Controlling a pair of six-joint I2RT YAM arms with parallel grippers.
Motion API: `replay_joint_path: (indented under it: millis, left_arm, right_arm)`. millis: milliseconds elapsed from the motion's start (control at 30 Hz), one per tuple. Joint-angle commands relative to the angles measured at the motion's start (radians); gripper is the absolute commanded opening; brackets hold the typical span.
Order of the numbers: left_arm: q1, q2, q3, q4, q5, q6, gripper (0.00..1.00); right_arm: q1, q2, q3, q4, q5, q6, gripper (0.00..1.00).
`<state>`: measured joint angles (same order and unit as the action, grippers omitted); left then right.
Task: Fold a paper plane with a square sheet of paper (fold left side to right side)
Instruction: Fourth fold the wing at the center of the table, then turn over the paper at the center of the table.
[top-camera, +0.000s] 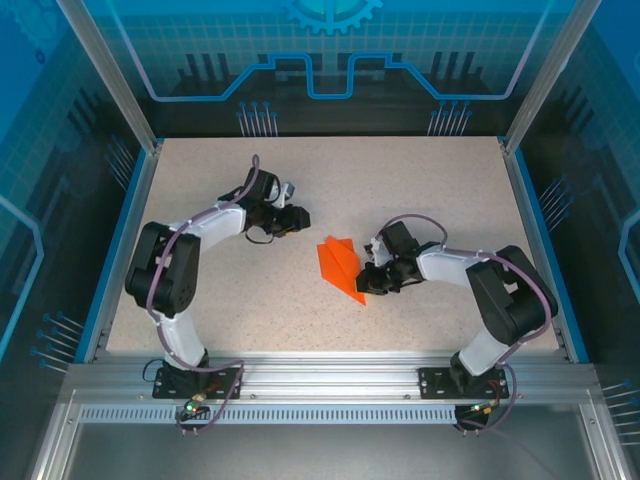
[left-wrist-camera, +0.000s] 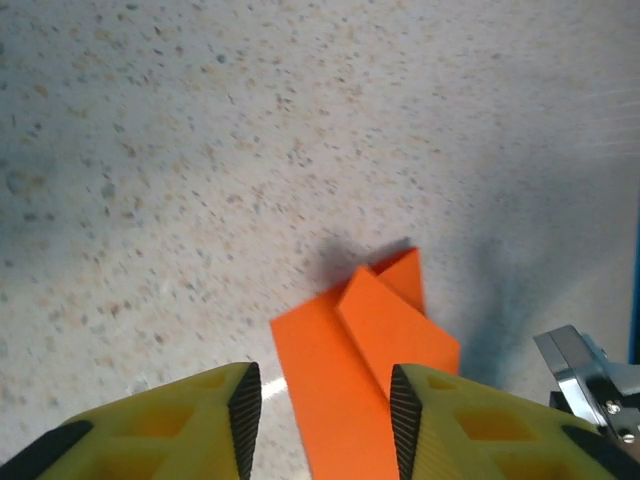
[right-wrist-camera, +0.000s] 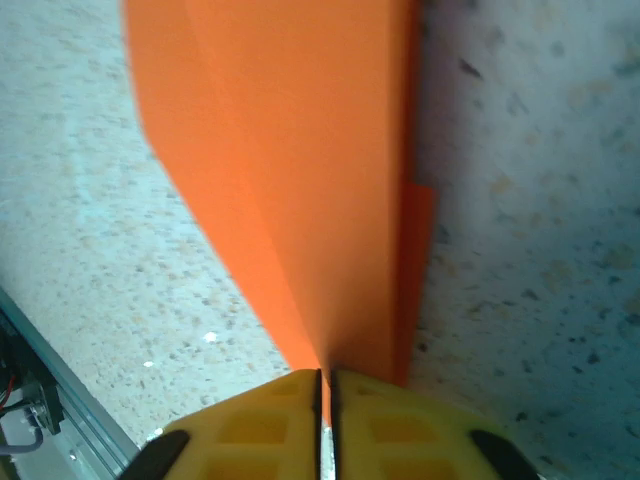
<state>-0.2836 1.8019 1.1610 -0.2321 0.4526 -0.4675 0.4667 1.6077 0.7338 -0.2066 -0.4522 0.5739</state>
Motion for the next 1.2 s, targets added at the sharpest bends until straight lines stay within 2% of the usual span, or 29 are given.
replay_joint_path:
  millis: [0, 167, 333, 800, 967, 1167]
  left_arm:
    - [-0.011, -0.036, -0.069, 0.064, 0.062, -0.089, 0.44]
    - [-0.074, -0.018, -0.107, 0.115, 0.099, -0.148, 0.45]
    - [-0.131, 0.057, -0.093, 0.172, 0.118, -0.197, 0.45]
    - [-0.192, 0.213, 0.011, 0.227, 0.157, -0.236, 0.42]
    - [-0.197, 0.244, 0.048, 0.232, 0.172, -0.238, 0.32]
    - [-0.194, 0.186, 0.072, 0.227, 0.157, -0.191, 0.11]
  right_arm:
    - [0.004, -0.096, 0.001, 0.068, 0.043, 0.001, 0.24]
    - [-0.023, -0.240, -0.042, 0.102, 0.182, 0.029, 0.42]
    - [-0.071, -0.395, -0.131, 0.158, 0.206, 0.090, 0.55]
    - [-0.113, -0.652, -0.129, -0.031, 0.160, 0.077, 0.64]
    - [-0.112, -0.694, -0.126, -0.063, 0.144, 0.075, 0.67]
    - [-0.128, -0.689, -0.103, -0.100, 0.087, 0.054, 0.80]
